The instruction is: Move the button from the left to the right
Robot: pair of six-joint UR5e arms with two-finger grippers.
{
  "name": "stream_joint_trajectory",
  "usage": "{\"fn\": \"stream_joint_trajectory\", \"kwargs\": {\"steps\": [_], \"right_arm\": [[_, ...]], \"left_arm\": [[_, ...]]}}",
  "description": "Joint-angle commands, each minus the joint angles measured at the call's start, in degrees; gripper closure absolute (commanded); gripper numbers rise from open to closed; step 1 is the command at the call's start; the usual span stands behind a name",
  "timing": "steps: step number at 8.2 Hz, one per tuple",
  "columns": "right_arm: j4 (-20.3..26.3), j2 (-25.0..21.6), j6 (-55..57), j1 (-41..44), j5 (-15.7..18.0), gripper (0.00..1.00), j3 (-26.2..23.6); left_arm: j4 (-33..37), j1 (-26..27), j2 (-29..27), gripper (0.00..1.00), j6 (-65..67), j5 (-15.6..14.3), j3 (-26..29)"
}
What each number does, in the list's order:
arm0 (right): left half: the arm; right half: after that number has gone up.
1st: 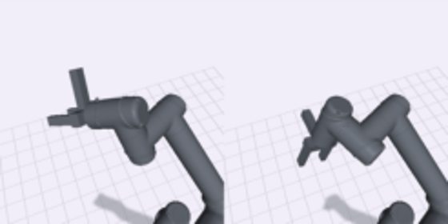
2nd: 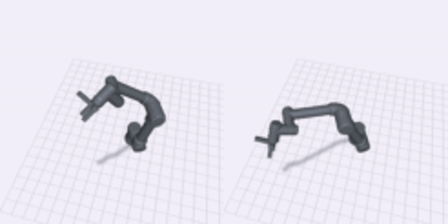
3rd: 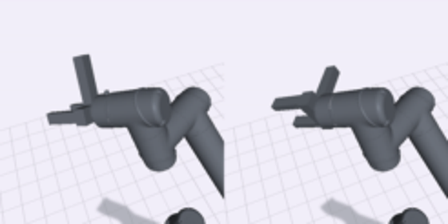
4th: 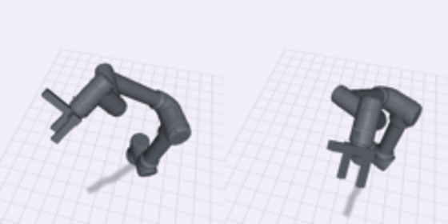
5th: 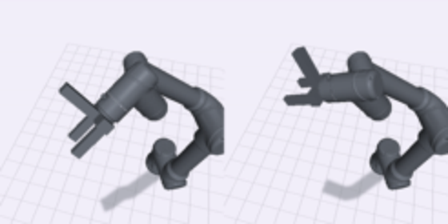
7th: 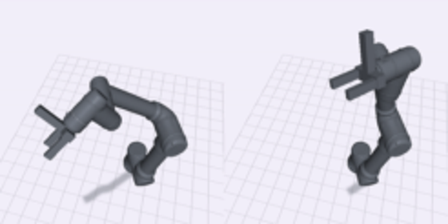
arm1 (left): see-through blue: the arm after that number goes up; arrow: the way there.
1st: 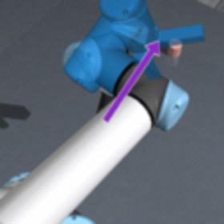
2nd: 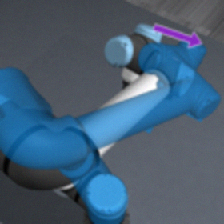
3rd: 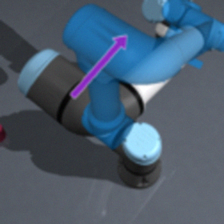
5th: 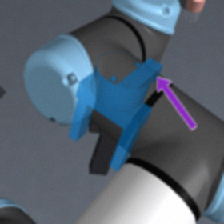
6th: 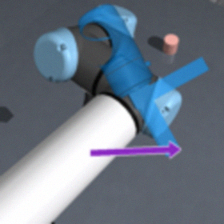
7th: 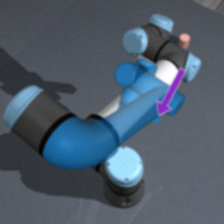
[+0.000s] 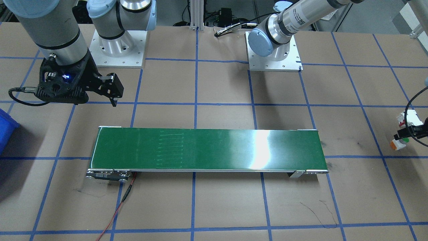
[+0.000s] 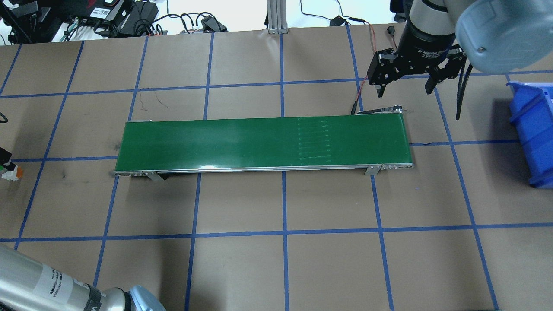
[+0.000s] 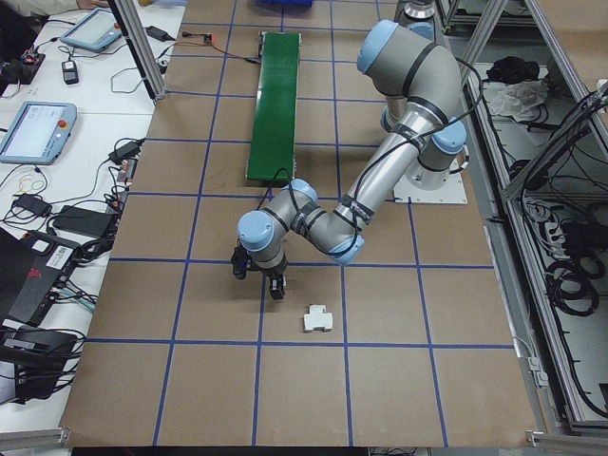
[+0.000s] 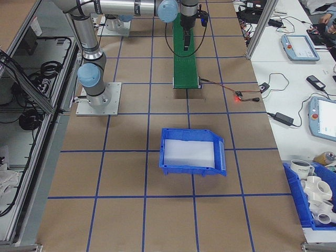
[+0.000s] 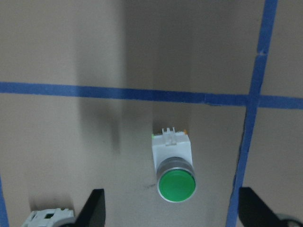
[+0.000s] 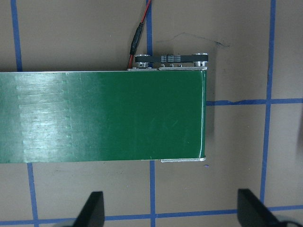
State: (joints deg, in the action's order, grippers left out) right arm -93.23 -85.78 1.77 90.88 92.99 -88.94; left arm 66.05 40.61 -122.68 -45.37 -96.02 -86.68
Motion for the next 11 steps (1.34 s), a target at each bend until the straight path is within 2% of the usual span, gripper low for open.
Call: {"fn": "stream_joint_trajectory", "kwargs": {"steps": [1,6,7,8,9,10,11], "right_arm": [[-0.1,0.0,-0.1,0.0,0.0,0.00,0.0],[0.3,-0.1,0.1,0.0,0.0,0.00,0.0],[0.2,-0.1,0.1,0.0,0.0,0.00,0.0],[0.2,-0.1,0.1,0.0,0.0,0.00,0.0],[0.3,-0.1,0.1,0.0,0.0,0.00,0.0],[0.2,-0.1,0.0,0.0,-0.1,0.00,0.0],[0.2,-0.2,0.1,0.0,-0.1,0.00,0.0]], "left_arm": [[-0.7,0.0,-1.4,0.00,-0.2,-0.2,-0.2],[-2.0,0.0,-3.2,0.01,0.5,0.0,-0.2],[-2.0,0.0,-3.3,0.12,0.6,0.0,-0.1],[-1.9,0.0,-3.3,0.29,0.7,0.0,-0.2],[-1.9,0.0,-3.3,0.50,0.4,0.0,-0.2],[-1.9,0.0,-3.2,0.84,0.5,0.0,-0.2],[-1.8,0.0,-2.8,1.00,0.5,-0.2,-0.2]]}}
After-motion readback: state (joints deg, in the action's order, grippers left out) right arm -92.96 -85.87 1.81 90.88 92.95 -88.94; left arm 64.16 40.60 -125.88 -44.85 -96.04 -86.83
